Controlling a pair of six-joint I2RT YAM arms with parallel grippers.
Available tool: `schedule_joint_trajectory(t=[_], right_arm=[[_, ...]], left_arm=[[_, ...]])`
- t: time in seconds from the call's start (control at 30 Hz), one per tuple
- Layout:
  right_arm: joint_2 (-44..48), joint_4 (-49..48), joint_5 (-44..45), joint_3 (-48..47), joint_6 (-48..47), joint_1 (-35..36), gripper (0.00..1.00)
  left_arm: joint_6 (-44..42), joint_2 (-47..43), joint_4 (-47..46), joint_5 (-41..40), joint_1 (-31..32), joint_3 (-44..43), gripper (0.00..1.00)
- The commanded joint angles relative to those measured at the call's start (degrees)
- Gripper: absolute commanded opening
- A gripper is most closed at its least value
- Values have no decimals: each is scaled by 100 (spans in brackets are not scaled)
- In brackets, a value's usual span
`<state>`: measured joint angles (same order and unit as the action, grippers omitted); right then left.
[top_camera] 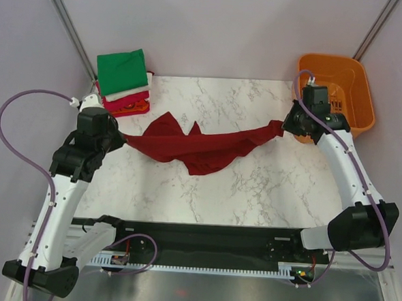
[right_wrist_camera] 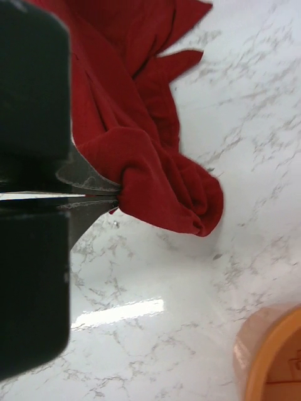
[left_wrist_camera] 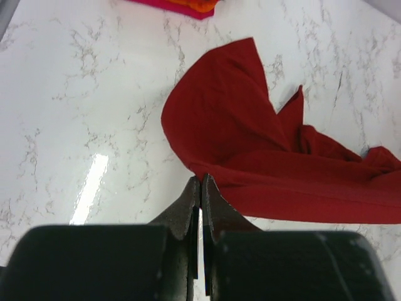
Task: Fold and stack the t-shirts
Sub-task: Flatten the tshirt out
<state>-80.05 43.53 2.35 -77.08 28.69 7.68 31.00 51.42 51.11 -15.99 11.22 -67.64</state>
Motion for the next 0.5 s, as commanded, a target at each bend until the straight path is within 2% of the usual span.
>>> schedule_joint_trajectory(t=[0.0,0.07,0.13,0.3,0.47], right_arm=[[182,15,-217,-930,-196,-47,0],[288,77,-699,-1499,-258,-48,0],[560,243,-788,-1888,-276,-47,0],[1499,760,-360,-2724,-118,-48,0],[2185,1298,-341,-3304,-65,-39,0]], left_arm=[[-480,88,-93,-71,-50,-827,2],[-586,79,-67,-27,-50,-1145,2],[-709,44,-22,51,-50,-1672,2],[-1139,-307,13,647,-50,-2699,2],[-1483,-685,109,1203,-50,-3465,2]])
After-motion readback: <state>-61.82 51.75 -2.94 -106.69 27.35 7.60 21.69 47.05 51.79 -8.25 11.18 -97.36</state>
